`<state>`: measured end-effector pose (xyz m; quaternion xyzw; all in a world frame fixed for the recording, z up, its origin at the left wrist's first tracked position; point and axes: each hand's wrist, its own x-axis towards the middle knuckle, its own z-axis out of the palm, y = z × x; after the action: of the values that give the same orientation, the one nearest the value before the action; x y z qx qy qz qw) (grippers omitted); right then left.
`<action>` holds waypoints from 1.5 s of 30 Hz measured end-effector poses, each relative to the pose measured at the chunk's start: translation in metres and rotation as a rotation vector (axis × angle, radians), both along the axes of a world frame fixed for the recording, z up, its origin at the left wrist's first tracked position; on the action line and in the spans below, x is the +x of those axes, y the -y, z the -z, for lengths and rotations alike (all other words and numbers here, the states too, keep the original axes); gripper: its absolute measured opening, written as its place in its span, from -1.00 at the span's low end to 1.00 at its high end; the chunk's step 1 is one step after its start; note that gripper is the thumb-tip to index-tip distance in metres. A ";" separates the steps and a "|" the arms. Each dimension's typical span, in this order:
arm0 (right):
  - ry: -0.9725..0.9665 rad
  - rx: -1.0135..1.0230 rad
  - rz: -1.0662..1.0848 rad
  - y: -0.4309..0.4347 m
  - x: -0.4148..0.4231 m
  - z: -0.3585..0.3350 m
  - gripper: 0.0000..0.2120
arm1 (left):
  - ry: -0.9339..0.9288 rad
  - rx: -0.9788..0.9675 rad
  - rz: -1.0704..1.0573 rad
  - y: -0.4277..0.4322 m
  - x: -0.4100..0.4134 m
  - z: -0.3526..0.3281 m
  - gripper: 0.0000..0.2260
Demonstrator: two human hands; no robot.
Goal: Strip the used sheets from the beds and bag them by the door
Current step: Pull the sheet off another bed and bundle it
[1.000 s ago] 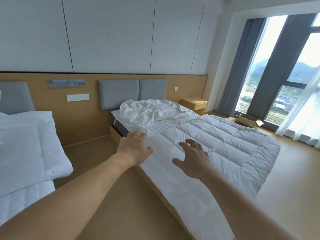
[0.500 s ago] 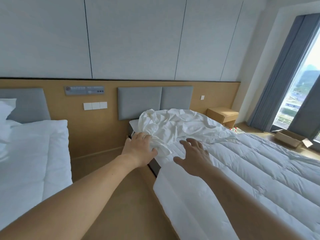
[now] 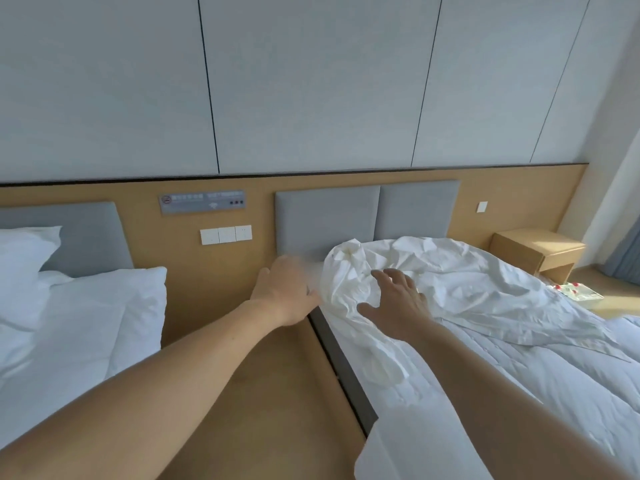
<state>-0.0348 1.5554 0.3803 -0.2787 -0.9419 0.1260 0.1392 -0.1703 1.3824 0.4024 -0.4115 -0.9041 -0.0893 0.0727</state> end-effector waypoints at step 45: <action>0.292 -0.654 0.913 -0.481 -0.434 0.347 -0.13 | 0.219 -0.537 0.539 -0.673 -0.575 0.341 -0.34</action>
<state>-0.4690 2.0360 0.0333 -0.6997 -0.6478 0.2980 -0.0452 -0.7452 2.0550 0.0617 -0.6265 -0.7573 0.0910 -0.1604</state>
